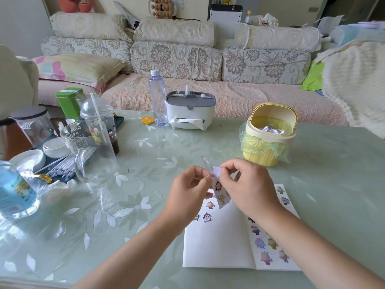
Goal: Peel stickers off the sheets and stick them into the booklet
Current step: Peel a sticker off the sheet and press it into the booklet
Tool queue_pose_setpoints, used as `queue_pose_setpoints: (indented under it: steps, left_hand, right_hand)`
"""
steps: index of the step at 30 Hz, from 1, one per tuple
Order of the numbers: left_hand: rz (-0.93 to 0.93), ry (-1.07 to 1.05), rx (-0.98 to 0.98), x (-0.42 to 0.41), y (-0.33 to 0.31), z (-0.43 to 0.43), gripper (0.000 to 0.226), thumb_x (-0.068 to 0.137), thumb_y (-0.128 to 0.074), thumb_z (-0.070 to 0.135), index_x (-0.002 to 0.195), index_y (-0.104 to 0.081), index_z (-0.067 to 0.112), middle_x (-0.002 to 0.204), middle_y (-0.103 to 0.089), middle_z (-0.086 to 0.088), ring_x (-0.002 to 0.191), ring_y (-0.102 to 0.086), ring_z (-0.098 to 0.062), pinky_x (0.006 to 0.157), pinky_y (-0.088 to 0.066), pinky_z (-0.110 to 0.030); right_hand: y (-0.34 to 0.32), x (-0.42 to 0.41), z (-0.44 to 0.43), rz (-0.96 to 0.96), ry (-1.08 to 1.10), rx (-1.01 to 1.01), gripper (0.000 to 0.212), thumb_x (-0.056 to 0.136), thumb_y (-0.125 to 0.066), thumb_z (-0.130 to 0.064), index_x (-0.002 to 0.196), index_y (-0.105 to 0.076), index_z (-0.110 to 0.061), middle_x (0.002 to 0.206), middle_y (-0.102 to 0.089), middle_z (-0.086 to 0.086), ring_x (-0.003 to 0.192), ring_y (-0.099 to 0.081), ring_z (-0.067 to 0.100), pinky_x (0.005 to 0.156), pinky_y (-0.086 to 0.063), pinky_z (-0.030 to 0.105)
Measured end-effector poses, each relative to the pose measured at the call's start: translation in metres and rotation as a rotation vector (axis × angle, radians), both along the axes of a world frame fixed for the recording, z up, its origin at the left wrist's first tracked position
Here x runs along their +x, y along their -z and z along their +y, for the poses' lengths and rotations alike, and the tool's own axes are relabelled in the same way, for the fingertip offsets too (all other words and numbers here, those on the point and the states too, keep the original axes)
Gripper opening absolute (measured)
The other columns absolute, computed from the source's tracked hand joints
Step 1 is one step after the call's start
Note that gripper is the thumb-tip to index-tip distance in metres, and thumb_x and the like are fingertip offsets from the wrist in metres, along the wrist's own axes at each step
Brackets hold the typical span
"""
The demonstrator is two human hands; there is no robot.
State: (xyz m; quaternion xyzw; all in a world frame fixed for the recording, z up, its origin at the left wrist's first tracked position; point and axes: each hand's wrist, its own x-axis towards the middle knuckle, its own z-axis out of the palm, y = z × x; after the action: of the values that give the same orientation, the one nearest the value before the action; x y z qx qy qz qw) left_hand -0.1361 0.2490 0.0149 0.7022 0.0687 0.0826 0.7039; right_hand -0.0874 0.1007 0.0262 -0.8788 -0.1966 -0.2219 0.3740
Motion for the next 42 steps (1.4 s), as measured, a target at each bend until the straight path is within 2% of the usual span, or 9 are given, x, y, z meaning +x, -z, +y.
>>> queue_pose_setpoints:
  steps: [4,9,13,17,21,25,29,38,42]
  left_hand:
    - [0.029,0.052,-0.063,-0.002,-0.002,-0.001,0.015,0.098,-0.055,0.008,0.084,-0.061,0.010,0.086,-0.075,-0.008,0.089,-0.074,-0.030,0.086,-0.060,-0.039]
    - [0.098,0.056,-0.027,-0.002,0.003,0.006,0.011,0.091,-0.063,0.022,0.082,-0.063,0.016,0.097,-0.075,-0.014,0.088,-0.075,-0.026,0.094,-0.055,-0.052]
    - [0.063,-0.145,-0.013,0.000,0.000,0.017,0.014,0.085,-0.056,0.023,0.083,-0.062,0.010,0.087,-0.070,-0.007,0.078,-0.067,-0.024,0.072,-0.056,-0.037]
    - [-0.236,-0.294,0.534,0.004,0.003,0.039,0.013,0.089,-0.058,0.008,0.079,-0.055,0.015,0.078,-0.057,0.007,0.074,-0.052,-0.008,0.066,-0.042,-0.021]
    - [-0.274,0.053,0.847,0.012,0.026,0.050,0.017,0.095,-0.060,0.011,0.102,-0.069,0.024,0.105,-0.063,0.013,0.099,-0.056,-0.003,0.084,-0.036,-0.005]
    - [-0.166,0.346,1.029,0.015,0.053,0.049,0.031,0.097,-0.055,0.017,0.124,-0.068,0.029,0.130,-0.059,0.014,0.123,-0.046,-0.008,0.101,-0.039,-0.021]
    - [-0.128,0.342,1.080,0.017,0.057,0.047,0.032,0.096,-0.056,0.025,0.126,-0.065,0.034,0.132,-0.053,0.018,0.125,-0.041,-0.008,0.103,-0.040,-0.032]
    - [-0.127,0.319,1.200,0.018,0.058,0.046,0.037,0.097,-0.053,0.036,0.134,-0.055,0.039,0.137,-0.046,0.017,0.128,-0.039,-0.011,0.104,-0.035,-0.029]
    - [-0.125,0.341,1.272,0.015,0.060,0.045,0.043,0.102,-0.044,0.037,0.143,-0.042,0.049,0.141,-0.039,0.015,0.130,-0.033,-0.012,0.103,-0.031,-0.029]
  right_hand:
    - [0.003,-0.001,0.001,0.119,0.006,-0.012,0.013,0.085,-0.073,-0.040,0.078,-0.069,-0.030,0.064,-0.057,-0.037,0.057,-0.054,-0.001,0.050,-0.032,0.013]
    - [-0.001,-0.002,0.006,0.213,-0.034,-0.006,0.009,0.083,-0.075,-0.037,0.078,-0.073,-0.030,0.056,-0.056,-0.033,0.052,-0.053,-0.003,0.050,-0.031,0.013]
    - [0.002,0.000,0.003,0.045,-0.014,-0.202,0.007,0.079,-0.075,-0.032,0.076,-0.069,-0.029,0.073,-0.066,-0.019,0.057,-0.053,0.002,0.052,-0.033,0.013]
    - [0.017,0.002,0.003,-0.066,-0.132,-0.427,0.006,0.072,-0.072,-0.029,0.076,-0.067,-0.029,0.079,-0.066,-0.013,0.062,-0.059,0.010,0.050,-0.035,0.022]
    - [0.033,0.006,0.004,-0.045,-0.198,-0.510,0.006,0.067,-0.067,-0.031,0.074,-0.067,-0.032,0.076,-0.064,-0.012,0.059,-0.061,0.015,0.051,-0.033,0.021]
    - [0.037,0.006,0.004,0.106,-0.223,-0.564,0.008,0.079,-0.066,-0.030,0.086,-0.068,-0.032,0.090,-0.066,-0.012,0.079,-0.062,0.014,0.062,-0.034,0.025]
    - [0.040,0.006,0.004,0.148,-0.222,-0.614,0.020,0.084,-0.062,-0.036,0.102,-0.070,-0.037,0.103,-0.065,-0.013,0.094,-0.060,0.008,0.071,-0.037,0.025]
    - [0.045,0.008,0.006,0.415,-0.054,-0.368,0.006,0.079,-0.069,-0.041,0.074,-0.072,-0.042,0.080,-0.066,-0.021,0.077,-0.062,0.001,0.072,-0.051,0.027]
    - [0.045,0.005,0.003,0.388,-0.076,-0.398,0.011,0.083,-0.068,-0.037,0.073,-0.073,-0.038,0.081,-0.063,-0.019,0.077,-0.058,0.002,0.072,-0.049,0.027]
